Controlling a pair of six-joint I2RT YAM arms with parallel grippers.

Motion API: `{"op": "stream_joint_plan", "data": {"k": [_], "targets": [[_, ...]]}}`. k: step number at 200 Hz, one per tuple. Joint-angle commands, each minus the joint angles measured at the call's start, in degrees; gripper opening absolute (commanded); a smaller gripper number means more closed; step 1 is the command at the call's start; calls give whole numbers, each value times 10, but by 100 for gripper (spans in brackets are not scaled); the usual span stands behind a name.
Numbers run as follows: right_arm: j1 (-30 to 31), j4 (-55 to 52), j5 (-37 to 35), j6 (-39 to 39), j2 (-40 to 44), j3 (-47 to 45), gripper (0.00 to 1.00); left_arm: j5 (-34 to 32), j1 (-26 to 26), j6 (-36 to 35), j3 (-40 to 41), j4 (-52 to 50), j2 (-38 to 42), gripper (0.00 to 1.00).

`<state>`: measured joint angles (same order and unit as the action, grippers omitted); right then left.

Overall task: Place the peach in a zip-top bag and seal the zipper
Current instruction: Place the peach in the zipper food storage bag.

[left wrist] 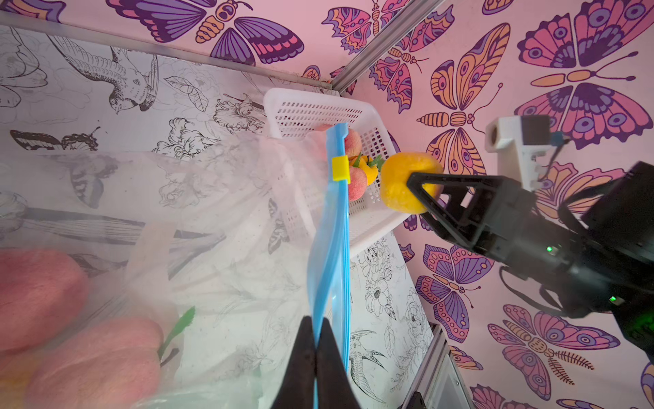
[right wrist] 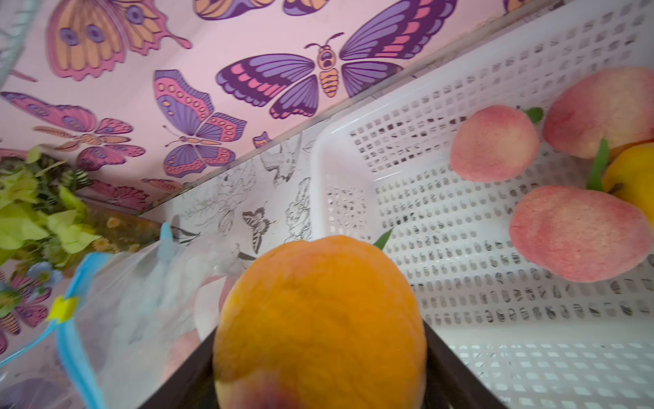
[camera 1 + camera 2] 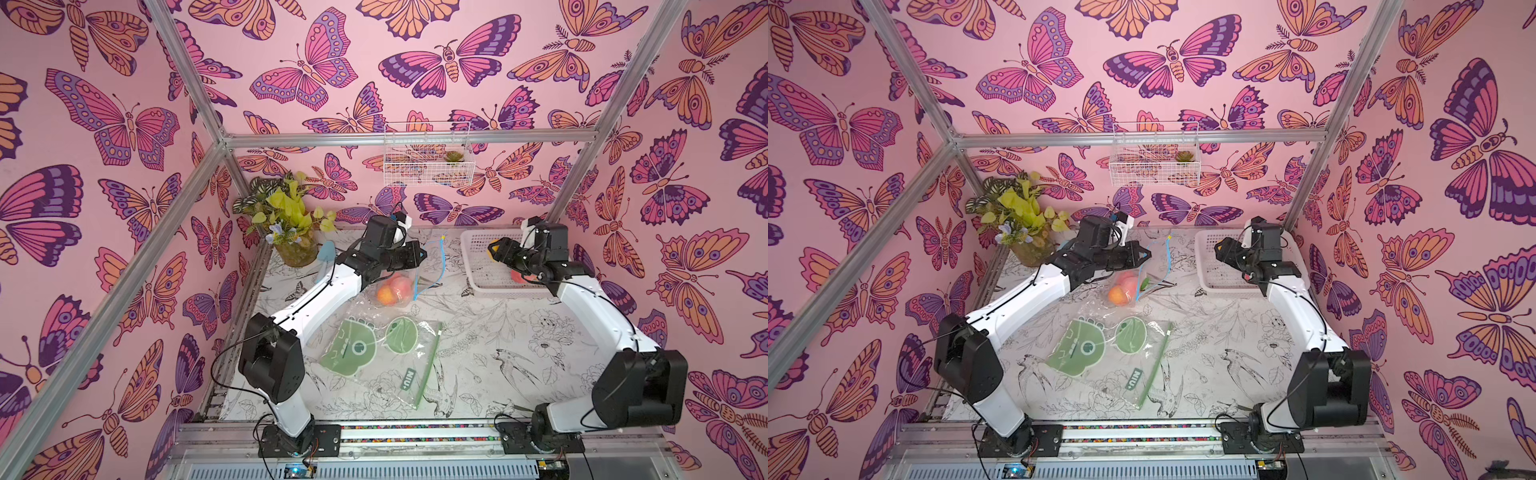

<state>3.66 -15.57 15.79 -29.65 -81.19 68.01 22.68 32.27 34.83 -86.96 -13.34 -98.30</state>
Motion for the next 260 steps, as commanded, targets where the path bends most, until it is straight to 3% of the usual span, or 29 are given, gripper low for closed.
{"op": "stream_joint_plan", "data": {"k": [1,52,150,194,260], "targets": [[26,27,51,-14,32,-17,73,-4,1,-5,8,-3,11,0],[94,63,116,-16,52,-15,73,-1,1,-1,5,-3,12,0],[195,98,128,-17,2,9,72,-1,4,1,-3,-2,13,0],[208,73,93,-15,-22,13,72,0,4,1,-3,-3,16,0],[237,-43,-63,9,-42,48,72,6,7,0,-6,-2,15,0]]}}
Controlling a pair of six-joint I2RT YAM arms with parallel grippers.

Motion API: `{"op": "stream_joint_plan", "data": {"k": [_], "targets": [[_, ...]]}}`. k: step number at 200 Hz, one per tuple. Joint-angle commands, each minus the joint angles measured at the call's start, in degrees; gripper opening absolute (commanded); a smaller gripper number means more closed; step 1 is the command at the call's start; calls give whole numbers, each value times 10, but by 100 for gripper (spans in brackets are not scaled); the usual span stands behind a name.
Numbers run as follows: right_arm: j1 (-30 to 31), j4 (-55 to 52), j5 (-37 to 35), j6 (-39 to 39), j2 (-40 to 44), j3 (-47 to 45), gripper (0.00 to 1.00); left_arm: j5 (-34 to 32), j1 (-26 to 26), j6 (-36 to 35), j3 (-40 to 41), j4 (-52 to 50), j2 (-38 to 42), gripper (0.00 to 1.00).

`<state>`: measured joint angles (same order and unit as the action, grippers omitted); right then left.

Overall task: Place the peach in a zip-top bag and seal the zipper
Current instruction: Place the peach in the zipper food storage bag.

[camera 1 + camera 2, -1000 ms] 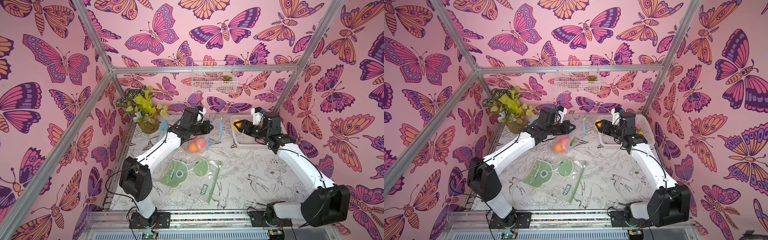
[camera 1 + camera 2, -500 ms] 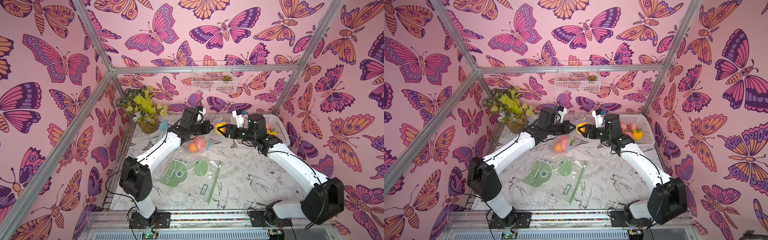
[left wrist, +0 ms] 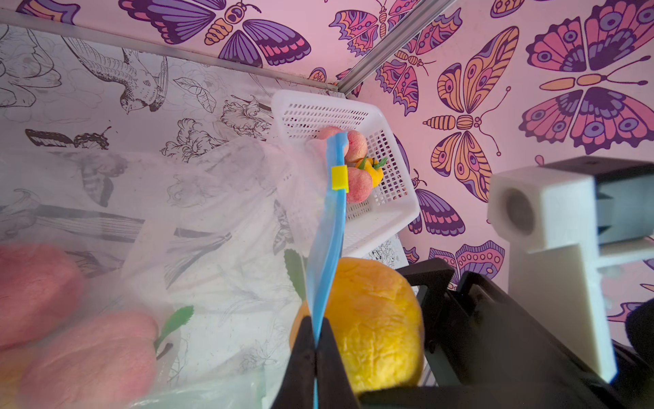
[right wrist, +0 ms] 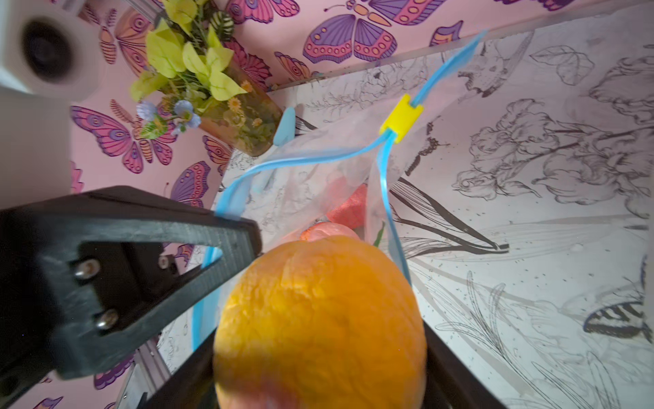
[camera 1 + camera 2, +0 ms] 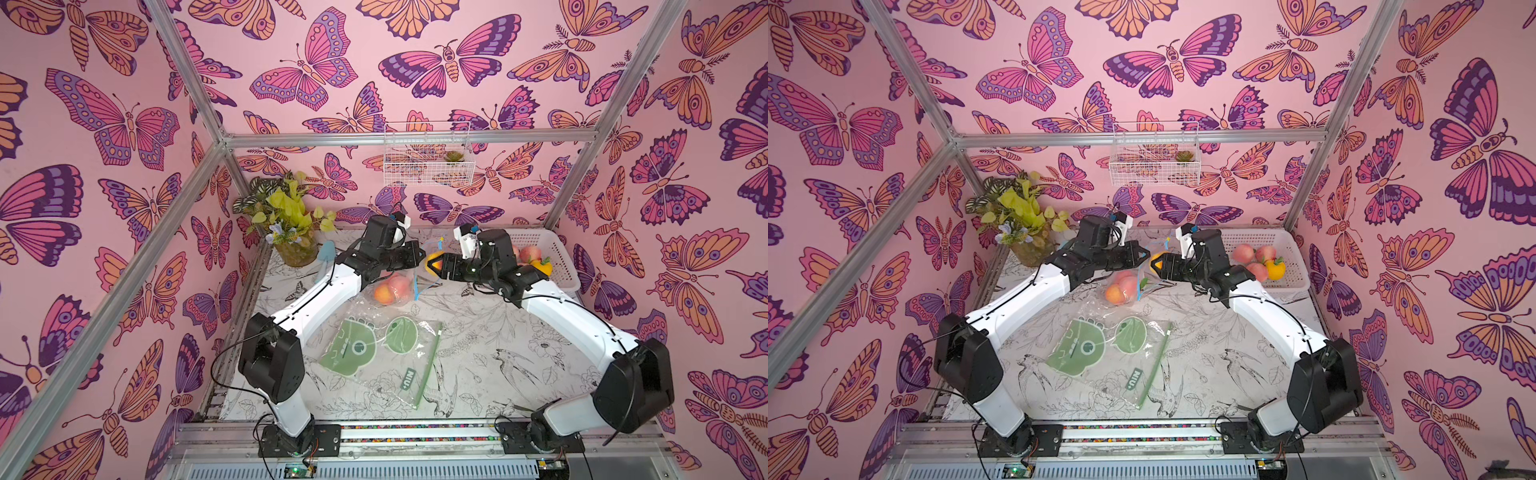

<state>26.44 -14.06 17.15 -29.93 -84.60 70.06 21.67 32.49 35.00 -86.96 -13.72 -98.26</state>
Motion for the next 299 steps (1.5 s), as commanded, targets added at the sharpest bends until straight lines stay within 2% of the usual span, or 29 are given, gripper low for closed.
{"op": "stream_joint_plan", "data": {"k": [1,43,172,244,278,299], "targets": [[9,-59,-79,12,-8,28,72,16,5,-2,-6,1,14,0],[12,-67,-97,-3,-19,43,75,28,10,-9,-11,1,8,0],[12,-21,-7,-10,-27,42,89,29,12,-8,-13,1,2,0],[12,46,44,-24,-3,21,88,8,12,-7,-12,-3,-3,0],[12,56,23,-30,15,10,86,-12,11,-12,-18,-19,-5,0],[12,52,8,-34,14,10,84,1,10,-11,-26,-24,-10,0]]}}
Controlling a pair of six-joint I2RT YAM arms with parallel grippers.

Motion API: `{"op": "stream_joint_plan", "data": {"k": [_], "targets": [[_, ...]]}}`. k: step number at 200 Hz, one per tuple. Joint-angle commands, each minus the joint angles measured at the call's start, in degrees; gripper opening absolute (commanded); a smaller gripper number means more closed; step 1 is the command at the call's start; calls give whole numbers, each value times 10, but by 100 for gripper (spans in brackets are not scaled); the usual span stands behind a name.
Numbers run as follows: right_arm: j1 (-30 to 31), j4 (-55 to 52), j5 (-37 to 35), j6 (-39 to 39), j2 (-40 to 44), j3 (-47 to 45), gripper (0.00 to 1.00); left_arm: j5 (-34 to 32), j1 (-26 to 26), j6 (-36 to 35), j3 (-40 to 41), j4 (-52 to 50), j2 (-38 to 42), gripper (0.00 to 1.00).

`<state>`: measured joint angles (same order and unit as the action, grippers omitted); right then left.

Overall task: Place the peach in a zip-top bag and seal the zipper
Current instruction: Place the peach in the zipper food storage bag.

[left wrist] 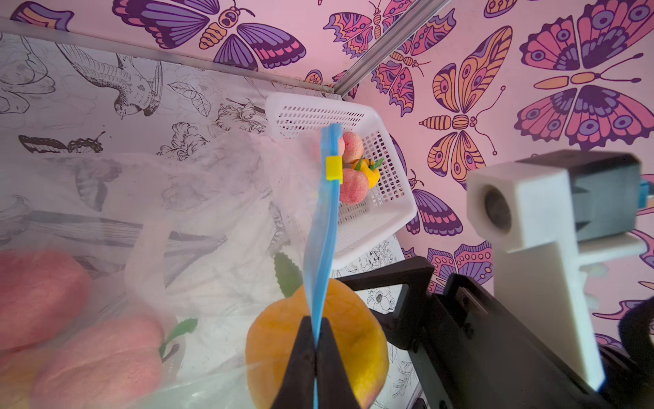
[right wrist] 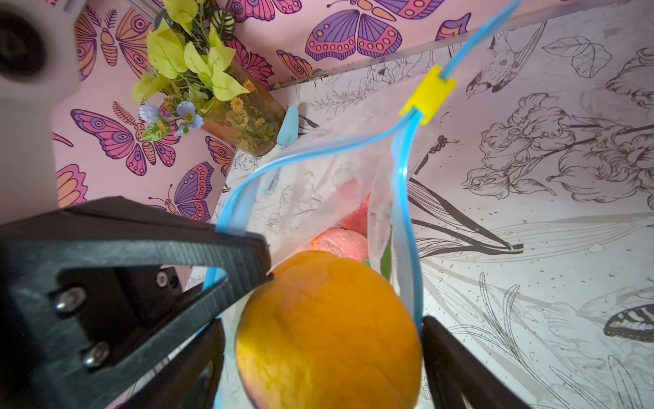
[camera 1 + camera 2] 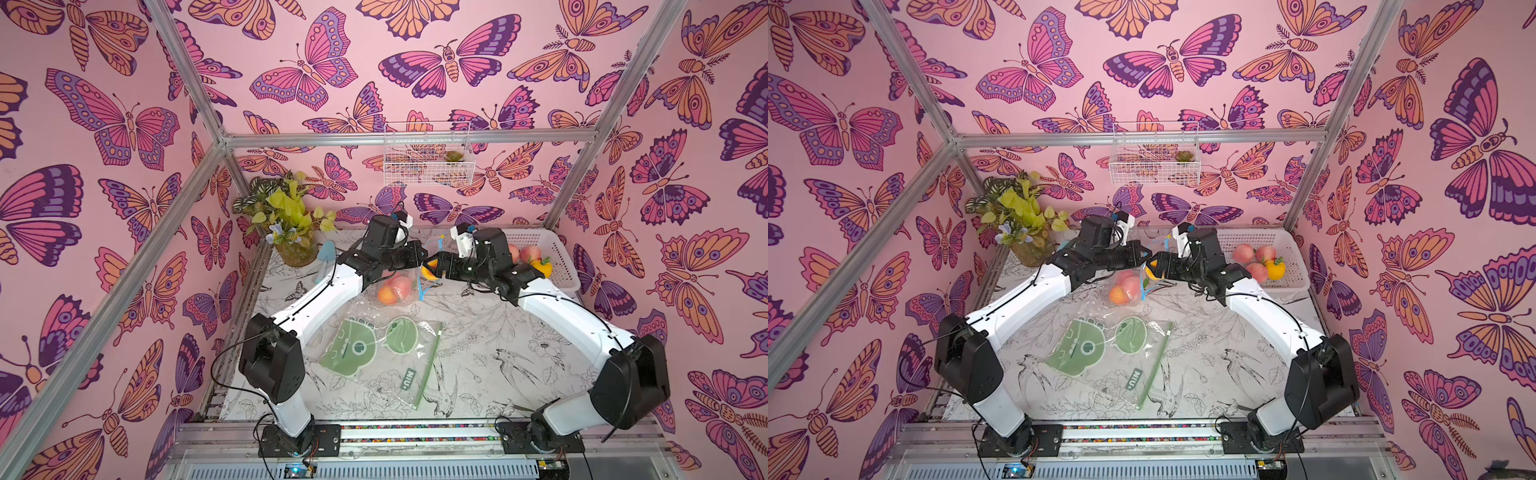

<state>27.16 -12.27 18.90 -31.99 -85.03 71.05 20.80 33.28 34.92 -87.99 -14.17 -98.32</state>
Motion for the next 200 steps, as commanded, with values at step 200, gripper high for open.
{"op": "stream_joint_plan", "data": {"k": [200], "targets": [[35,-37,-142,-4,22,58,77,63,-11,-10,-50,-36,-25,0]]}}
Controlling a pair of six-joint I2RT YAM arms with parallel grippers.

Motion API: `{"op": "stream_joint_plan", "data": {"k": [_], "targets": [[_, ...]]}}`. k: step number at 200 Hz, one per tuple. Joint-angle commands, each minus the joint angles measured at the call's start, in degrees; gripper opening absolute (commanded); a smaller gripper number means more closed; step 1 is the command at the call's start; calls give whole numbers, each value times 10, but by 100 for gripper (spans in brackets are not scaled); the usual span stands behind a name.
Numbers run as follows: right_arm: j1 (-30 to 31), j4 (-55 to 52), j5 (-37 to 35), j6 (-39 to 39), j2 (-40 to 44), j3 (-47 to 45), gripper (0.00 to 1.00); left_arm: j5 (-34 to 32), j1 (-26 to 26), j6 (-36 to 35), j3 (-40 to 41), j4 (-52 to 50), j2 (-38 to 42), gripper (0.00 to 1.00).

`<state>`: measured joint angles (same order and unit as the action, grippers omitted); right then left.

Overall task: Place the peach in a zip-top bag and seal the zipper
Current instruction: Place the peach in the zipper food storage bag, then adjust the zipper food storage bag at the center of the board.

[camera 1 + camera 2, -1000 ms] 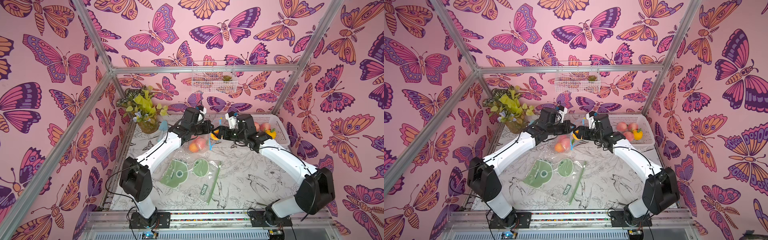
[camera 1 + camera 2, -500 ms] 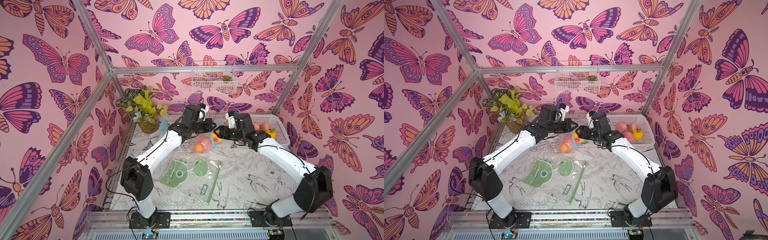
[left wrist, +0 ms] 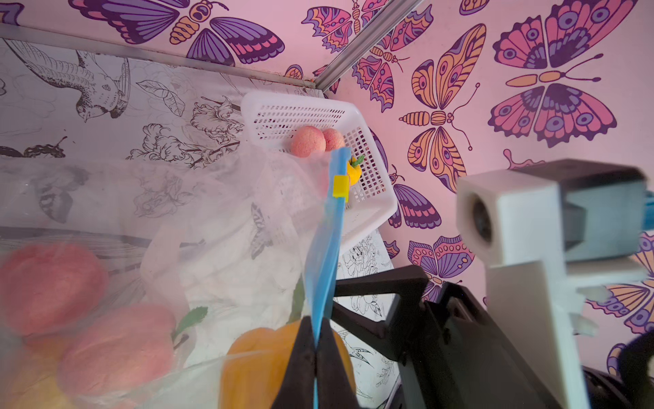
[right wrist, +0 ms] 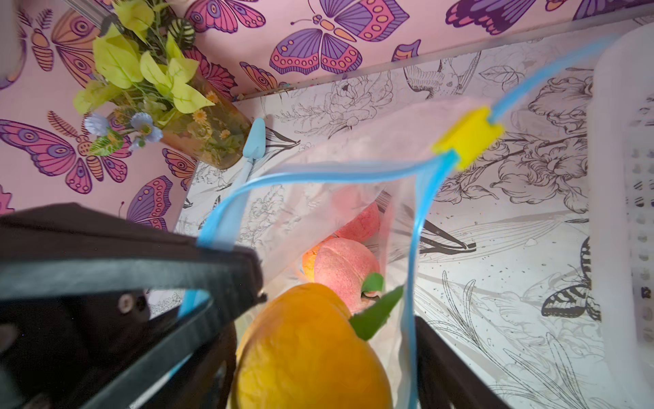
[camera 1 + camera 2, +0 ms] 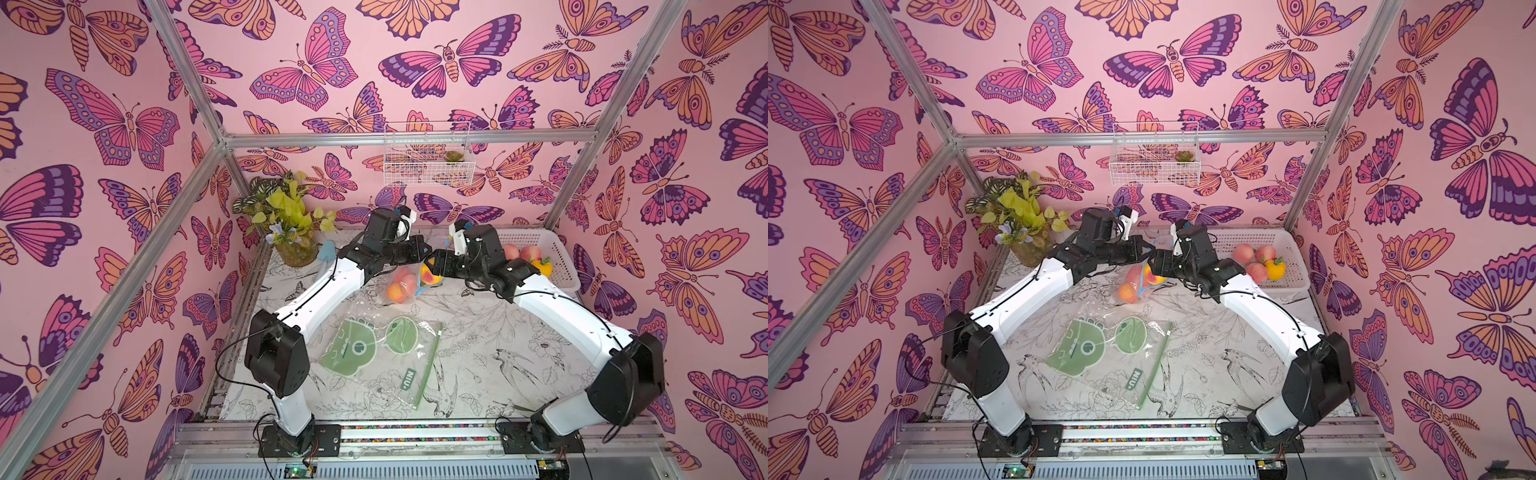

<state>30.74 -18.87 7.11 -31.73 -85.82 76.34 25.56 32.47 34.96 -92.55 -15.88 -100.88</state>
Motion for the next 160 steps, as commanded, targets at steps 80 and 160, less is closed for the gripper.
{"op": "stream_joint_plan", "data": {"k": [80,160], "targets": [[-13,-37,-87,11,9,14,59,28,-4,-9,-8,-19,2,0],[-17,-52,-74,4,-7,17,16,19,-11,-35,-21,-33,4,0]]}}
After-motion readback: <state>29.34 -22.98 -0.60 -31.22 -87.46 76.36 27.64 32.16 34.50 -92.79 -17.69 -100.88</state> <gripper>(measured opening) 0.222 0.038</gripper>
